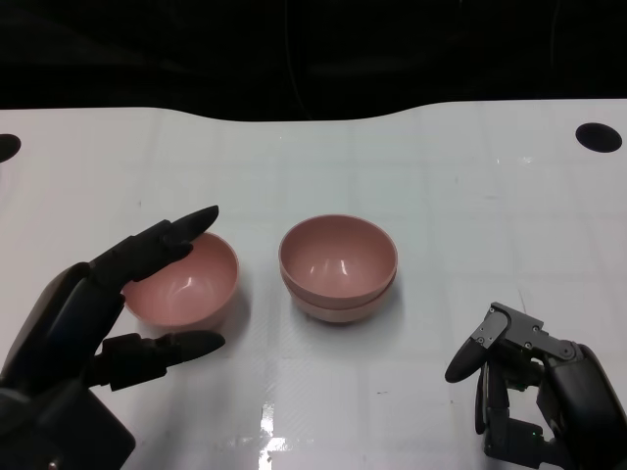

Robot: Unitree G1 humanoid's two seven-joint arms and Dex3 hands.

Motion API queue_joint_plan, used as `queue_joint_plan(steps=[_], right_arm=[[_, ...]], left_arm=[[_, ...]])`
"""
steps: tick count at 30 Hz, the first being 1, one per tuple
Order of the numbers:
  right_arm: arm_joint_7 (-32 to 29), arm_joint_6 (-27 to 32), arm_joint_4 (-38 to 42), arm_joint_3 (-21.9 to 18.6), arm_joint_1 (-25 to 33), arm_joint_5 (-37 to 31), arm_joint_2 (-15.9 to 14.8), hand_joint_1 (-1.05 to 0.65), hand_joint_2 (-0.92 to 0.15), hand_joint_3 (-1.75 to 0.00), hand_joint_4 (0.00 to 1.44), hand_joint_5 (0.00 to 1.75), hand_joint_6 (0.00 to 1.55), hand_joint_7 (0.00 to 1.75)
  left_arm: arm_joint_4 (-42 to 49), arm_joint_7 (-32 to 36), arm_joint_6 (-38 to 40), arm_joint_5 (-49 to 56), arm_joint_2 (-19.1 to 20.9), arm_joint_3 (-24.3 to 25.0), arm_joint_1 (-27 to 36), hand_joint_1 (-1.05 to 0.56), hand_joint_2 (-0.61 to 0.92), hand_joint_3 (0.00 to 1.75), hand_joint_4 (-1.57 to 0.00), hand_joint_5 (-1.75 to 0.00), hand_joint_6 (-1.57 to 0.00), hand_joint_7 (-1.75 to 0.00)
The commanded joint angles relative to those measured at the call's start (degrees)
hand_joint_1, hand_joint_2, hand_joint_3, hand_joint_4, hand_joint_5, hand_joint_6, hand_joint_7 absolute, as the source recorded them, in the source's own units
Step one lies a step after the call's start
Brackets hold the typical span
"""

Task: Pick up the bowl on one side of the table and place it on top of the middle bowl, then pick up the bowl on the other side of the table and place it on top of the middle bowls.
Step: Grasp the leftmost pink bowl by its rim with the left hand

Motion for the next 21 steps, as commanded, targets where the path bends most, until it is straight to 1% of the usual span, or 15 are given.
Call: queue_joint_plan(steps=[1, 10, 14, 16, 19, 21], right_arm=[[0.2, 0.2, -0.5, -0.6, 0.4, 0.7, 0.1, -0.07, -0.30, -1.56, 0.95, 1.75, 0.77, 1.59], [0.0, 0.6, -0.8, -0.6, 0.5, 0.0, 0.3, -0.07, -0.29, -1.57, 0.95, 1.75, 0.78, 1.59], [0.1, 0.7, -1.1, -0.6, 0.7, 0.1, 0.4, -0.06, -0.29, -1.58, 0.95, 1.75, 0.79, 1.59], [0.1, 0.4, -0.9, -0.6, 0.6, 0.1, 0.5, -0.06, -0.29, -1.58, 0.95, 1.75, 0.79, 1.59], [0.1, 0.5, -1.0, -0.6, 0.6, 0.1, 0.5, -0.06, -0.29, -1.59, 0.95, 1.75, 0.79, 1.59], [0.1, 0.2, -0.8, -0.6, 0.5, -0.1, 0.5, -0.06, -0.29, -1.59, 0.95, 1.75, 0.79, 1.58]], left_arm=[[0.4, 0.9, 0.6, 0.5, 1.1, -0.3, -0.2, -0.45, 0.90, 0.00, -0.25, -0.57, -0.37, 0.00], [0.9, 2.0, 0.9, 2.0, 1.9, -0.7, -0.3, -0.47, 0.91, 0.00, -0.25, -0.60, -0.38, 0.00], [0.3, 2.3, 2.6, 4.9, 3.2, -1.2, -0.4, -0.49, 0.92, 0.01, -0.24, -0.59, -0.35, 0.00], [-0.3, 2.6, 3.9, 10.2, 5.1, -2.0, -1.0, -0.51, 0.92, 0.03, -0.24, -0.59, -0.34, 0.00], [-0.8, 2.8, 5.7, 16.1, 6.9, -3.3, -1.9, -0.54, 0.92, 0.06, -0.23, -0.57, -0.32, 0.00], [-0.9, 2.8, 7.8, 21.7, 8.4, -5.0, -3.2, -0.54, 0.92, 0.03, -0.30, -0.51, -0.36, -0.01]])
